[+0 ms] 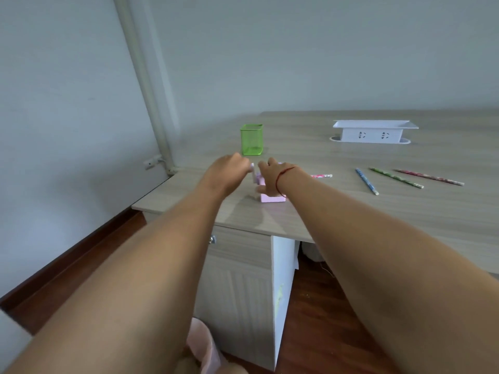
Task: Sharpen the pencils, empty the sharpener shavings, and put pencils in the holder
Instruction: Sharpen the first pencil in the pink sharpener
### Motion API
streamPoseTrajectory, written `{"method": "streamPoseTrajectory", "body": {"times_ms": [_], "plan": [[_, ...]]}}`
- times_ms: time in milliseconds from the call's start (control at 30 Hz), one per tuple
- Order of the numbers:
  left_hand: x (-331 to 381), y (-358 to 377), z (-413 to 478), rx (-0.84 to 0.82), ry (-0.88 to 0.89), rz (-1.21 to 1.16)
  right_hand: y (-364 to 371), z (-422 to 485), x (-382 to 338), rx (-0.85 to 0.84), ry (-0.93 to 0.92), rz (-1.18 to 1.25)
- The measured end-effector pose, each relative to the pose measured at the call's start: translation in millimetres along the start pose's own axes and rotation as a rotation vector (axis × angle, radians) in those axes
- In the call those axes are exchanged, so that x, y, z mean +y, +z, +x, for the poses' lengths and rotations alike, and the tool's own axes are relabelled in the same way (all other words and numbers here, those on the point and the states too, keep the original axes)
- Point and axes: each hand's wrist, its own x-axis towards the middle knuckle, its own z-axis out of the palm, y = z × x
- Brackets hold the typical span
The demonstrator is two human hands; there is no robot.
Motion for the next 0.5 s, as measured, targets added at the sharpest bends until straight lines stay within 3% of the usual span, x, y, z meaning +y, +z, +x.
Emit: {"method": "streamPoseTrajectory", "body": {"times_ms": [167, 267, 500], "plan": [[8, 7, -23, 0.011, 0.003, -0.036, -2, -3, -3, -0.01, 0.011, 0.007], [12, 18, -34, -0.051, 0.029, -0.079, -2, -4, -5, -0.019, 0.001, 0.016], [21, 42, -21, -0.261, -0.088, -0.187, 1, -8, 0, 0.056, -0.017, 0.044]]}}
